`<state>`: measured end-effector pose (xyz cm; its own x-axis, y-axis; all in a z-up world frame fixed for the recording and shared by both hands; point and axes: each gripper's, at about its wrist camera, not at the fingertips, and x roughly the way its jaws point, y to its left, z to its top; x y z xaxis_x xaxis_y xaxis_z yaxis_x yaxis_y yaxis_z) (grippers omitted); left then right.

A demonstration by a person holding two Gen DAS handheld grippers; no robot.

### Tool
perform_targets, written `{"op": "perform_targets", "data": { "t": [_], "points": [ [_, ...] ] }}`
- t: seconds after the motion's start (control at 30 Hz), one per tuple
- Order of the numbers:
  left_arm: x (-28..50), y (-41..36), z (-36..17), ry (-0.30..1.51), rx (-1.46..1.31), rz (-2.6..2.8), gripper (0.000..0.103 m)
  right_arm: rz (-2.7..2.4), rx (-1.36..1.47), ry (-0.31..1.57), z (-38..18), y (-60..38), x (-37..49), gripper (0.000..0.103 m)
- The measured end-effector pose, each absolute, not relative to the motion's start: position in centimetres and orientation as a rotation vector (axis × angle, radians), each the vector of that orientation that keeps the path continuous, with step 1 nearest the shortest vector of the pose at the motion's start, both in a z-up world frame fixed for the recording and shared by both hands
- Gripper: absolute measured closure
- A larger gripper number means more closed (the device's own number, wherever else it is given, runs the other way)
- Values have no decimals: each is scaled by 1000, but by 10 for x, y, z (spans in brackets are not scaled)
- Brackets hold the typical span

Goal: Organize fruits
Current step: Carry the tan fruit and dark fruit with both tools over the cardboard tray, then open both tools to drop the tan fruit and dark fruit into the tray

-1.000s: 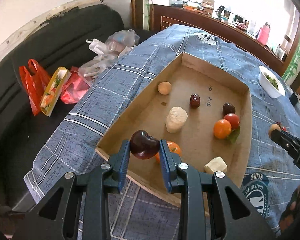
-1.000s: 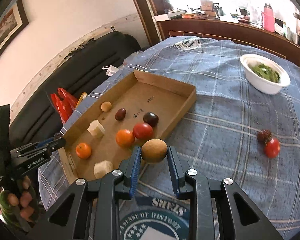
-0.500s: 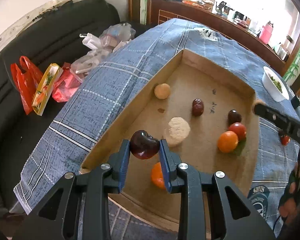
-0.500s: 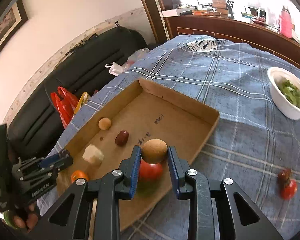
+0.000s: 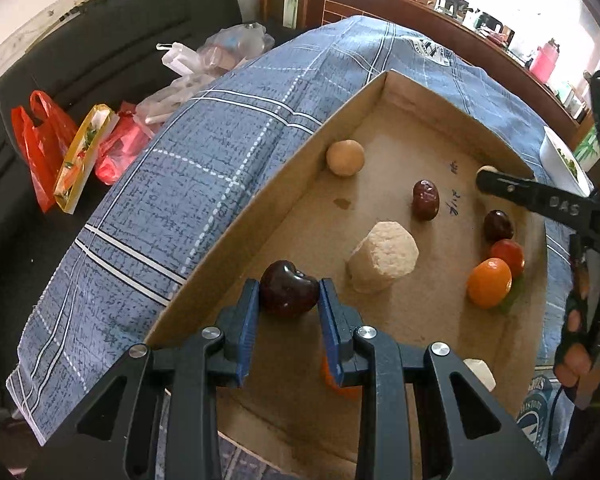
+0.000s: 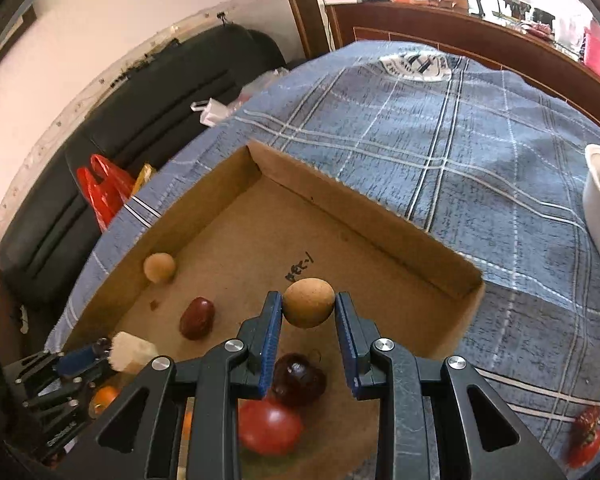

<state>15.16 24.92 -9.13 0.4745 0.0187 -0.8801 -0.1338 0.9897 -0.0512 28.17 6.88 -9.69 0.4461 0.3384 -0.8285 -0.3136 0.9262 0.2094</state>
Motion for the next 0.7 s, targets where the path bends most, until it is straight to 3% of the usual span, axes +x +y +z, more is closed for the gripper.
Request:
{"op": "perform_targets", "data": {
  "t": [0.33, 0.5, 0.6, 0.7],
  "points": [
    [152, 247, -92, 1074, -105, 105, 75, 390, -30, 1029, -103, 79, 284, 74],
    [147, 247, -82, 1057, -98, 126, 75, 393, -15, 1022, -95, 75, 282, 69],
    [141, 243, -72, 1040, -80, 141, 75, 392, -4, 996, -83, 72, 277, 58],
    [135, 237, -61, 1013, -72, 148, 75, 401, 19, 967, -70, 65, 266, 56]
  ]
}}
